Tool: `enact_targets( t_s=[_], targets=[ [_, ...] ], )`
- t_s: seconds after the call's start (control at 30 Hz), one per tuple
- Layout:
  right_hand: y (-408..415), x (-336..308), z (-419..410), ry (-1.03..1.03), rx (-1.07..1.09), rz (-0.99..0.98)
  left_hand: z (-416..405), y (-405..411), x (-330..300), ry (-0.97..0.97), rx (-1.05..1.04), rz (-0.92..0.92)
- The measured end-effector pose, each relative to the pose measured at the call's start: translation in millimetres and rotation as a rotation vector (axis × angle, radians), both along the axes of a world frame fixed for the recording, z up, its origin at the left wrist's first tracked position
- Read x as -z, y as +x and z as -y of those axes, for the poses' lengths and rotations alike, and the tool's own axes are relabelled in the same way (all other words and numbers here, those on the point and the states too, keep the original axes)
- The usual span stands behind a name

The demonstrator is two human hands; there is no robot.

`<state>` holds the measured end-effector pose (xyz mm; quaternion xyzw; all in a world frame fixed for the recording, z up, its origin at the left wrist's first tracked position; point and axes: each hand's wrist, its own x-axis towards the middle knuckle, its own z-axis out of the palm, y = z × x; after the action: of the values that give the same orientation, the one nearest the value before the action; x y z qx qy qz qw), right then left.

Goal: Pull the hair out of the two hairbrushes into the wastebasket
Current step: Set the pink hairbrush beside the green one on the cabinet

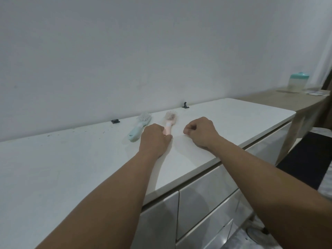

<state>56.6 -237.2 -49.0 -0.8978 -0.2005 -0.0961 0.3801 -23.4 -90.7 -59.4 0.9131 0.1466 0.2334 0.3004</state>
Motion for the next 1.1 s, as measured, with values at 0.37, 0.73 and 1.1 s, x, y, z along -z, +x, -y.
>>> enact_targets(
  t_s=[0.37, 0.73, 1.1],
  targets=[
    [-81, 5, 107, 0.146, -0.033, -0.087, 24, -11, -4, 0.407, -0.087, -0.037],
    [-117, 114, 211, 0.084, 0.083, -0.457, 158, -36, 11, 0.546, 0.483, 0.317],
    [-138, 241, 290, -0.086, 0.279, -0.678, 212, -39, 177, 0.432, 0.604, -0.354]
  ],
)
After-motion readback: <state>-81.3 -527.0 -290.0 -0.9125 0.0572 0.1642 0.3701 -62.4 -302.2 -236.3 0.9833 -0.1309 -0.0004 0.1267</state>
